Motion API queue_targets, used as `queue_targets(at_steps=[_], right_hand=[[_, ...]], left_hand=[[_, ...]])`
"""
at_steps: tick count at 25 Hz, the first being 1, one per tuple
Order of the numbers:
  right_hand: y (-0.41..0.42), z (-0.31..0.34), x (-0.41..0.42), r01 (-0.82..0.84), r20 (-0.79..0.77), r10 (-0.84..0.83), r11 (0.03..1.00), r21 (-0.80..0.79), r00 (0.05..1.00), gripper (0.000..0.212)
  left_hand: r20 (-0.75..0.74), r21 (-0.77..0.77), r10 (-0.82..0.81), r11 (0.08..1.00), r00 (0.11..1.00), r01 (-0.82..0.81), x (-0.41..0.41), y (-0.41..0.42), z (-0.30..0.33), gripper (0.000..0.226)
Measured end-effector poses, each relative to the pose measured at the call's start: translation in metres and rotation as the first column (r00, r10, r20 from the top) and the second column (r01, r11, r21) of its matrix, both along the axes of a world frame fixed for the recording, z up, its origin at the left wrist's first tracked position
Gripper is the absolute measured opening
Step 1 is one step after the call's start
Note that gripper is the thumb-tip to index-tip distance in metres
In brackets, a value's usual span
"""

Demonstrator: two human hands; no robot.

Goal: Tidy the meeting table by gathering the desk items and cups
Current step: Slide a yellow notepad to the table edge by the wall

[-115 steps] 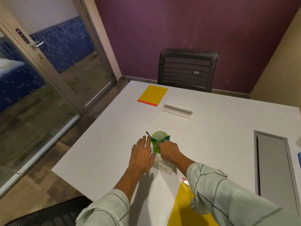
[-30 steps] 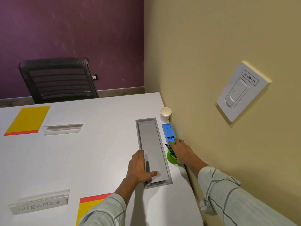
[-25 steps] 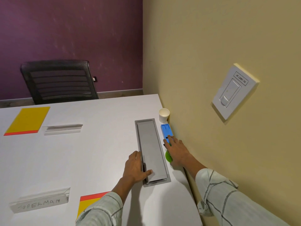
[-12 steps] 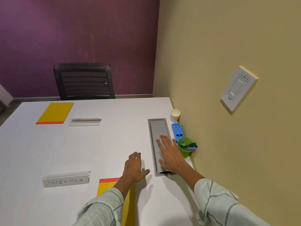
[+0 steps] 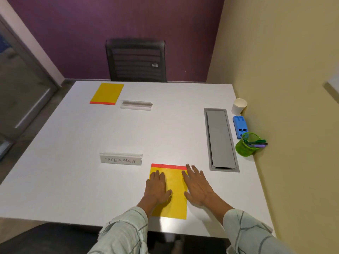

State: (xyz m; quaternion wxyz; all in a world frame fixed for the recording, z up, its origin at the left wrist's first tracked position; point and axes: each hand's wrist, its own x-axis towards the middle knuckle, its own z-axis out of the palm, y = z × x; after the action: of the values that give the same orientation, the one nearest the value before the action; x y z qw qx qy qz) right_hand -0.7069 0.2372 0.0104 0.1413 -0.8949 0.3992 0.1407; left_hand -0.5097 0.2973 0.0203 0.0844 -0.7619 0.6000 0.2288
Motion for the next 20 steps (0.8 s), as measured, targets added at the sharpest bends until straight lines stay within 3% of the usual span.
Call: queue_targets(at_steps=[4, 6, 8, 11, 13, 15, 17, 20], right_hand=[[0.028, -0.008, 0.02, 0.117, -0.018, -0.116, 0.991, 0.07, 0.993, 0.081], [0.038, -0.005, 0.029, 0.286, -0.038, -0.284, 0.952, 0.108, 0.958, 0.074], [0.041, -0.004, 0.037, 0.477, 0.008, -0.49, 0.853, 0.214, 0.872, 0.066], [0.042, -0.006, 0.043, 0.642, 0.119, -0.735, 0.648, 0.41, 0.667, 0.069], [0.038, -0.006, 0.044, 0.699, 0.14, -0.861, 0.482, 0.529, 0.488, 0.072], [0.035, -0.009, 0.039, 0.702, 0.07, -0.959, 0.249, 0.667, 0.273, 0.074], [0.033, -0.013, 0.03, 0.626, -0.018, -0.994, 0.054, 0.778, 0.108, 0.067], [0.035, -0.041, 0.015, 0.53, -0.017, -0.998, 0.019, 0.848, 0.062, 0.055]], left_hand=[[-0.019, 0.09, 0.064, 0.994, 0.998, -0.062, 0.017, 0.035, -0.019, 0.087], [-0.084, 0.132, 0.145, 0.982, 0.986, -0.133, 0.021, 0.045, -0.021, 0.091], [-0.212, 0.113, 0.245, 0.968, 0.946, -0.225, 0.023, 0.047, -0.021, 0.093], [-0.471, 0.08, 0.479, 0.86, 0.741, -0.504, 0.027, 0.04, -0.014, 0.093], [-0.591, 0.174, 0.613, 0.732, 0.524, -0.659, 0.036, 0.031, -0.01, 0.089], [-0.635, 0.303, 0.696, 0.624, 0.336, -0.72, 0.05, 0.026, -0.009, 0.085], [-0.63, 0.377, 0.734, 0.575, 0.254, -0.726, 0.062, 0.028, -0.016, 0.071], [-0.661, 0.374, 0.727, 0.534, 0.185, -0.758, 0.061, 0.039, -0.029, 0.042]])
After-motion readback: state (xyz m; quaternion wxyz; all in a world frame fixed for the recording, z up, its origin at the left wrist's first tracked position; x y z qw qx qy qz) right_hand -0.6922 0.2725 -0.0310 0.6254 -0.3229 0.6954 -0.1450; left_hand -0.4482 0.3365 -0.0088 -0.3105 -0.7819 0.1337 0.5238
